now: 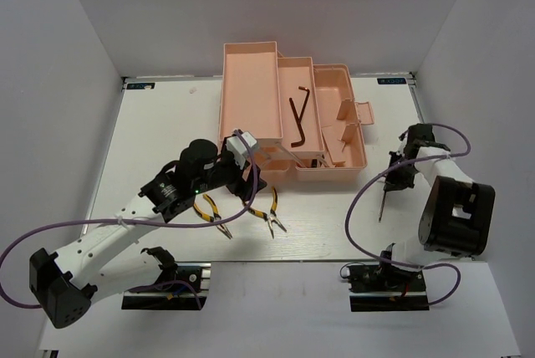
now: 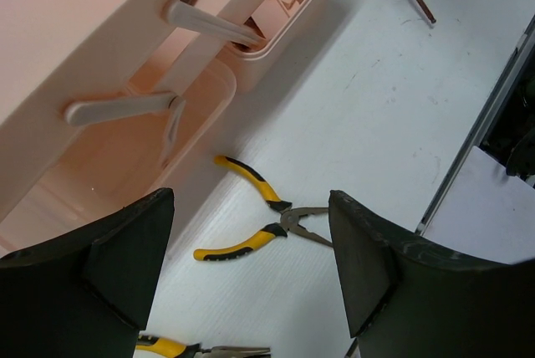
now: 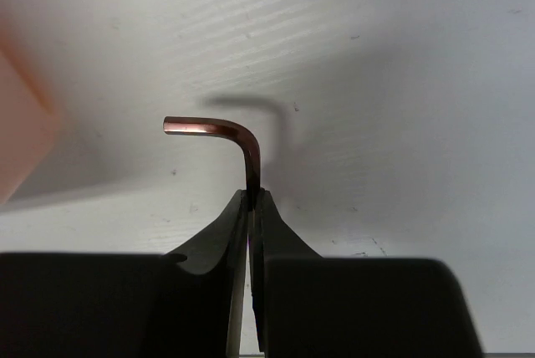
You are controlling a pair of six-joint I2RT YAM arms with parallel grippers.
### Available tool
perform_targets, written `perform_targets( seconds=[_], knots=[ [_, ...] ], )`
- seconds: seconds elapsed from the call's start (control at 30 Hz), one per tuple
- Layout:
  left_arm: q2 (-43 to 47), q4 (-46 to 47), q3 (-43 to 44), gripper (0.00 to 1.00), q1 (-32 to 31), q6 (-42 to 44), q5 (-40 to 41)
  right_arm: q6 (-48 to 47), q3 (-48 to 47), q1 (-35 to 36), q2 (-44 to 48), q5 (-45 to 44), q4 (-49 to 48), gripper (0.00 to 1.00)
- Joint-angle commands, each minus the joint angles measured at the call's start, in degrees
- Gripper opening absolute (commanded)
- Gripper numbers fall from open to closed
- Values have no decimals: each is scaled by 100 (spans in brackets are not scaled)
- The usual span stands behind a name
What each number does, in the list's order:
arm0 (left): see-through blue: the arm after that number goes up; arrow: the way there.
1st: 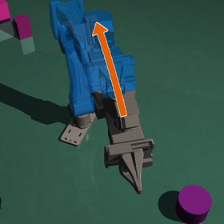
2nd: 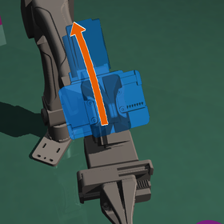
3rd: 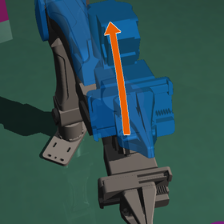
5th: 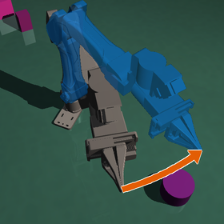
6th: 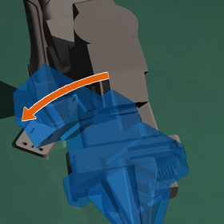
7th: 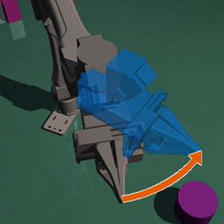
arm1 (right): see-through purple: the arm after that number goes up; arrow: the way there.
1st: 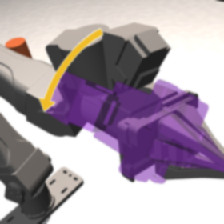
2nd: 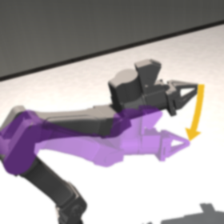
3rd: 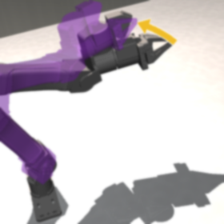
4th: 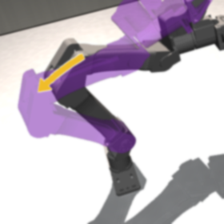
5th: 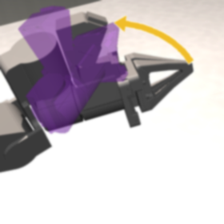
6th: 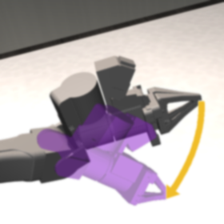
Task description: Sort the tools into containers
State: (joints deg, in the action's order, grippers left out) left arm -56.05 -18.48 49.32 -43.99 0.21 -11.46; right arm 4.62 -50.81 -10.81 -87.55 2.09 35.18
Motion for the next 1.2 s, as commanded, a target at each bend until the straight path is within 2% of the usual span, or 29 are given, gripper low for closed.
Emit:
perform_targets(
  seconds=[0.0,0.2,0.33,0.5,0.53,0.6,0.63,0.7,0.8,0.97,1.0,1.1,1.17],
  knots=[
    [-37,117,-54,85,31,50,-146,-189,-43,-9,501,126,-257,0],
    [-90,169,-106,85,31,50,-198,-445,-78,-141,1309,-59,-152,0],
    [-90,222,-107,85,83,50,-251,-752,-420,-211,1802,72,-82,0],
    [-196,275,-160,85,83,102,-304,-858,-1448,-194,2049,1213,384,0],
    [-196,275,-160,85,83,102,-304,-832,-1719,-159,2031,1842,411,0],
    [-248,275,-212,85,83,-64,-304,-560,-2317,-115,1795,2355,446,0],
    [-248,275,-212,85,83,-169,-234,-507,-2450,-36,1585,2993,437,0],
    [-248,275,-274,85,-48,-519,-41,54,-3038,201,1077,3602,341,0],
    [-196,135,-422,85,-49,-968,169,695,-3575,693,436,4123,-175,0],
    [252,-365,-704,81,-49,-2190,925,1277,-4557,1737,-620,4239,-591,0],
    [314,-480,-791,81,-49,-2383,1275,1321,-4683,1827,-771,4230,-643,0],
    [515,-997,-1011,80,-49,-3209,2074,1489,-5350,2239,-1413,4090,-591,0],
    [569,-1113,-1222,80,-49,-3604,2305,1410,-5719,2469,-1852,3932,-407,0]
  ],
)
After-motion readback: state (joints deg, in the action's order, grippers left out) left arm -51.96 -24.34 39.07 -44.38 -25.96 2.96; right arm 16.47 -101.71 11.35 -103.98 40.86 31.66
